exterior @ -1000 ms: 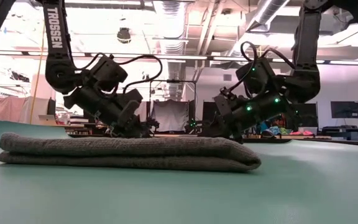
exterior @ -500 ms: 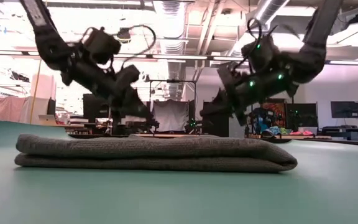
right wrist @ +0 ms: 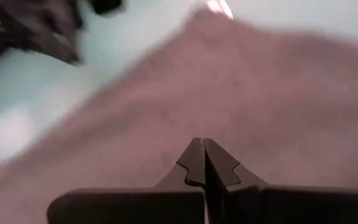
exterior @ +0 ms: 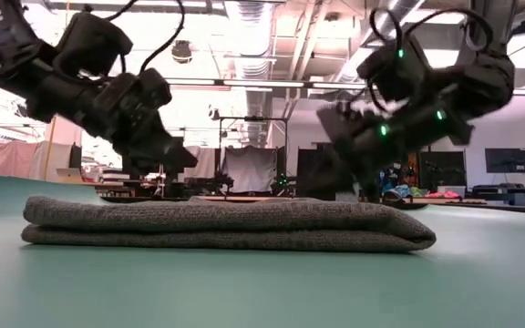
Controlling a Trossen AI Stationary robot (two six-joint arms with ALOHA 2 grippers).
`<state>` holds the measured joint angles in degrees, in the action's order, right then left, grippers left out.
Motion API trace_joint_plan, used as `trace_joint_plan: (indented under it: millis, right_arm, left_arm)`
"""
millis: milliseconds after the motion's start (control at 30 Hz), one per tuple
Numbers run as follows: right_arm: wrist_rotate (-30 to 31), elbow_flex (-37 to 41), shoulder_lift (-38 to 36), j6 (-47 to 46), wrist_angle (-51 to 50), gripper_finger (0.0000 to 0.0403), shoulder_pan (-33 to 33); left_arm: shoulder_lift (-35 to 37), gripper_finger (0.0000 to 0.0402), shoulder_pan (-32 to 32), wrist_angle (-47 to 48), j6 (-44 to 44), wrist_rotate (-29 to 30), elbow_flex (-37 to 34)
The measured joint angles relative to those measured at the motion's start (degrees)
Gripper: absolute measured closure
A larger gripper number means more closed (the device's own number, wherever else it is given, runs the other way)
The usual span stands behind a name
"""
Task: Roll towel
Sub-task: Roll the gray towel
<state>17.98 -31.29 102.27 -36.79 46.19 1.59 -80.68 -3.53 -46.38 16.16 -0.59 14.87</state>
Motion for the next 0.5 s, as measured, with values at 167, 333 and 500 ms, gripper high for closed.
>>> trace_joint_plan:
  millis: [167,333,500]
  right_arm:
    - [4.1,-0.2,6.6,-3.7,1.7,0.0394,3.2]
    - [7.0,-0.2,10.5,-3.8,3.2,0.0394,4.6]
    - [5.6,0.1,10.0,-0.8,2.9,0.0394,4.4]
  left_arm:
    - [-7.2,0.0402,3.8,-8.6,0.5,1.6,-0.6]
    - [-19.5,0.0402,5.2,-14.7,1.0,3.2,2.5]
    - [-27.6,0.0401,5.0,-15.9,2.4,3.6,4.8]
